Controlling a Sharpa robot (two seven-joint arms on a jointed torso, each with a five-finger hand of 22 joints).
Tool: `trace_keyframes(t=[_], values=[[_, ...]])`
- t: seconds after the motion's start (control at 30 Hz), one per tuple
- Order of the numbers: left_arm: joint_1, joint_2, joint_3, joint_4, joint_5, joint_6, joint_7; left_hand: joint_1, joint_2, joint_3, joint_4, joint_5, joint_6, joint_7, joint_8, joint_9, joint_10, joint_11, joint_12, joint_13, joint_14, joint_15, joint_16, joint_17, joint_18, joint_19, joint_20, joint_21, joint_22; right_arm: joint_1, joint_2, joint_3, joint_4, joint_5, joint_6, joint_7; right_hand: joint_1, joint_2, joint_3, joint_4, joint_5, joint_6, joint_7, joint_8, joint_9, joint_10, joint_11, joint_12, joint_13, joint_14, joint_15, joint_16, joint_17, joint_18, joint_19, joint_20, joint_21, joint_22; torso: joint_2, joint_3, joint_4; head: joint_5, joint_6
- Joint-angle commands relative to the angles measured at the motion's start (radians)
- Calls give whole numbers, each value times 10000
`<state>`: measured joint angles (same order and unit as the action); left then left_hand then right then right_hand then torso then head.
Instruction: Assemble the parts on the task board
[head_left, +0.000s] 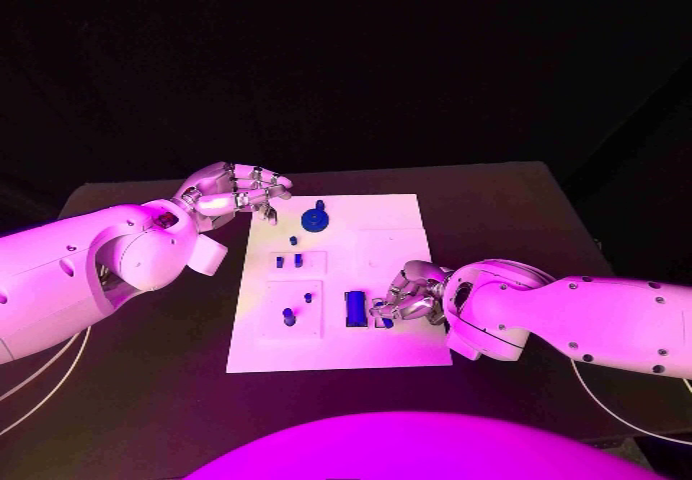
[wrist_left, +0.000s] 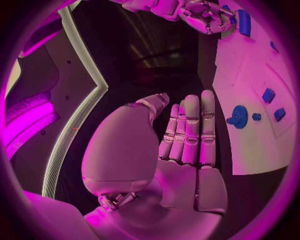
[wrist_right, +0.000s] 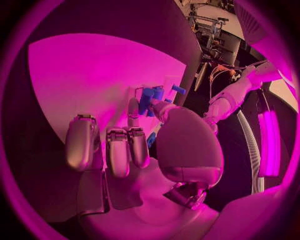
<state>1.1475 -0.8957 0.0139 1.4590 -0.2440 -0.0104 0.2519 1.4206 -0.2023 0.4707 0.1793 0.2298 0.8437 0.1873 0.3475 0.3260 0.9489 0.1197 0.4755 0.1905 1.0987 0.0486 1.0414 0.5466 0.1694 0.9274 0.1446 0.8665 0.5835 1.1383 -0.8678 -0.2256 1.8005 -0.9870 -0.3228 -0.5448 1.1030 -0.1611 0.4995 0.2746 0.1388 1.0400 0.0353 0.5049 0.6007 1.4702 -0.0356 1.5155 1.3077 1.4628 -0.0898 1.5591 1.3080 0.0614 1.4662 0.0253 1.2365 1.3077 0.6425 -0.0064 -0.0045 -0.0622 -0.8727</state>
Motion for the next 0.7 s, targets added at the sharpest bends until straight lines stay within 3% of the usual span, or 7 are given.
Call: trace_keyframes(t=[0.03,0.7], values=[[1,7,6,23,88,140,14,30,96,-2,59,45,-69,13,54,15,-48,13,58,11,-31,-12,23,16,149,44,6,-47,-12,-26,26,-10,-25,-358,40,-105,-87,22,-34,-4,-38,37,20,-26,-11,730,24,-57,2188,1010,-17,-12,2289,-37,268,-67,-33,1802,0,-8,3,-3,1],[2,-11,5,19,58,129,-11,33,106,-3,76,44,-73,14,57,16,-55,14,58,12,-35,-9,19,18,148,51,6,-59,-20,-47,197,-7,-156,-467,-48,-207,-60,118,-11,-46,-24,74,0,4,-5,758,7,3,2233,1012,-27,-8,2300,-41,276,-72,-11,1810,2,-4,-3,16,1]])
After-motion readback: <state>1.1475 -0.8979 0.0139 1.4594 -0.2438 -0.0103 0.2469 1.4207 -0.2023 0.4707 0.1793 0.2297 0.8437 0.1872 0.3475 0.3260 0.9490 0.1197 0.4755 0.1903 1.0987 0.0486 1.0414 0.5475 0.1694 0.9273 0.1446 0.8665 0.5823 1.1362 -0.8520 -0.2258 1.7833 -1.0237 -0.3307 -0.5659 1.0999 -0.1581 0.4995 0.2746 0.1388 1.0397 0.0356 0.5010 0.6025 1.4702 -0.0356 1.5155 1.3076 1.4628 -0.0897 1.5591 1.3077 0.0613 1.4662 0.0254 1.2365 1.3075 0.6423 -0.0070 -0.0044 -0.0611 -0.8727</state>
